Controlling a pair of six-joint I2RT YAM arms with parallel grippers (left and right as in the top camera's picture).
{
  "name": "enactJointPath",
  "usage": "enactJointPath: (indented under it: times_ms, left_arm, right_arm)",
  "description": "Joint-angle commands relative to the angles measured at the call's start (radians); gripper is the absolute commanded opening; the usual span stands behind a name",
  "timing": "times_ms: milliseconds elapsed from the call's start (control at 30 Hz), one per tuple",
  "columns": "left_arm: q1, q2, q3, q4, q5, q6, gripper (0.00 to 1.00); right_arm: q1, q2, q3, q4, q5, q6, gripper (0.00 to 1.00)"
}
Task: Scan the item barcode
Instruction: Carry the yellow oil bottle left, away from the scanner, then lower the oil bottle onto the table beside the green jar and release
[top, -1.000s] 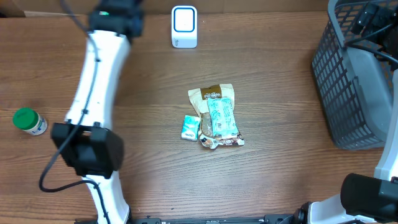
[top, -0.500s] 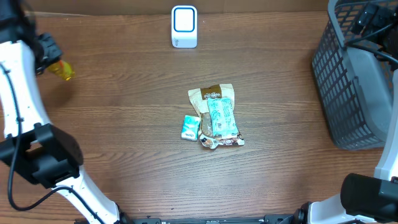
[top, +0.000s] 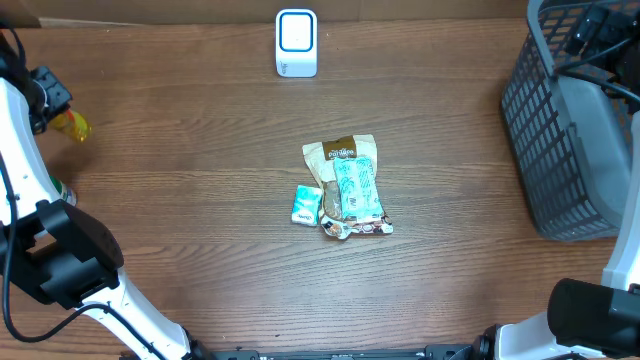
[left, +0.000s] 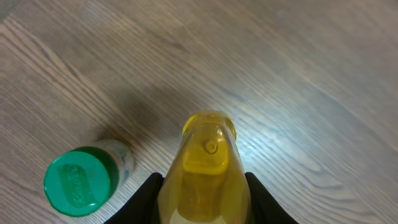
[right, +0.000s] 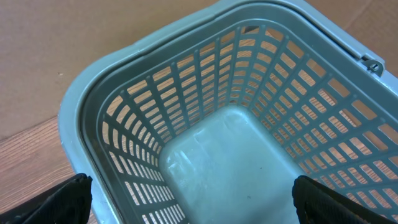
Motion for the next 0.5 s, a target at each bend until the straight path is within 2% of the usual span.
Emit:
enactJointPath:
  times_ms: [0, 467]
  left_arm:
    - [0.012, 0.004, -0.061, 0.034, -0.044, -0.018, 0.15]
    - [0.072, 0.004, -0.255, 0.199, -0.025, -0.018, 0.27]
  right_arm:
    - [0.000, -0.010, 0.018, 0.004, 0.010, 0.004, 1.00]
    - [0.000, -0.010, 0.018, 0.004, 0.010, 0.004, 1.00]
